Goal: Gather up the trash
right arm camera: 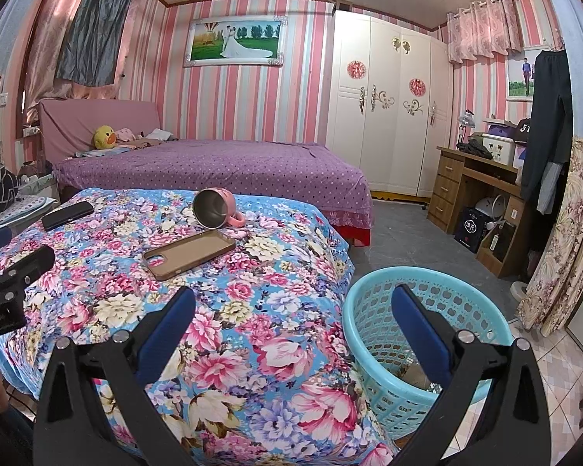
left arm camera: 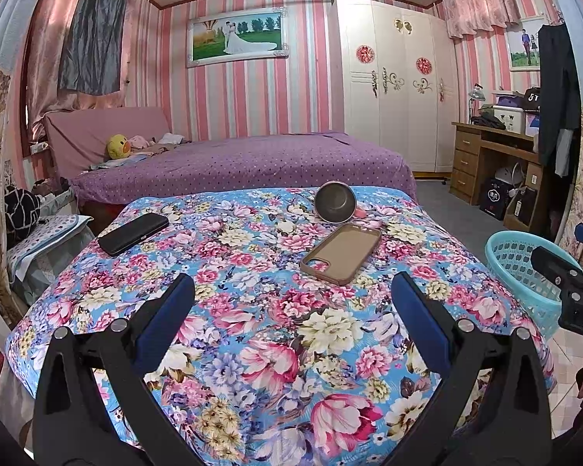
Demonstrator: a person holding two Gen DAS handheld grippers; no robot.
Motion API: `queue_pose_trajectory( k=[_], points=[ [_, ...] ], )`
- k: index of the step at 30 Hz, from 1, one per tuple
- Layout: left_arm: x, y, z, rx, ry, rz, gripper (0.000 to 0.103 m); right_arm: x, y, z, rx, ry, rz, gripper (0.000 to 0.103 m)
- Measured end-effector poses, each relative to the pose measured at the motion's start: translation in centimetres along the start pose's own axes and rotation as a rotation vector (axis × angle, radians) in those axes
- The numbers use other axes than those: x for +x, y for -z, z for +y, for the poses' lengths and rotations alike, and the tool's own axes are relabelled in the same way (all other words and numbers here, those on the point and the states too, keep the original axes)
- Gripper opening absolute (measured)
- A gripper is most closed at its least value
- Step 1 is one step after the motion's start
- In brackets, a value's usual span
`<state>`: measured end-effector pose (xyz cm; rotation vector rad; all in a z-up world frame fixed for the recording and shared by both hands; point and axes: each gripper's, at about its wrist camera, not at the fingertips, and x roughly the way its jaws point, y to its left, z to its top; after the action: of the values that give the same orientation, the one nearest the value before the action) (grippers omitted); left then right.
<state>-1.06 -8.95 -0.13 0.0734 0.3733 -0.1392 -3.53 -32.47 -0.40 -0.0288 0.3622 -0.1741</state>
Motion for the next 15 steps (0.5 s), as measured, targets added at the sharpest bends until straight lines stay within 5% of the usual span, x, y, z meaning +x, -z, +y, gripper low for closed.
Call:
queue_pose_trajectory(
  k=[15],
  points=[
    [-0.09,-0.09,0.03,-0.004,0.005,0.004,0.098,0.11,0.02,-0.37,-0.007,0.009,0.006,0.099]
  ],
)
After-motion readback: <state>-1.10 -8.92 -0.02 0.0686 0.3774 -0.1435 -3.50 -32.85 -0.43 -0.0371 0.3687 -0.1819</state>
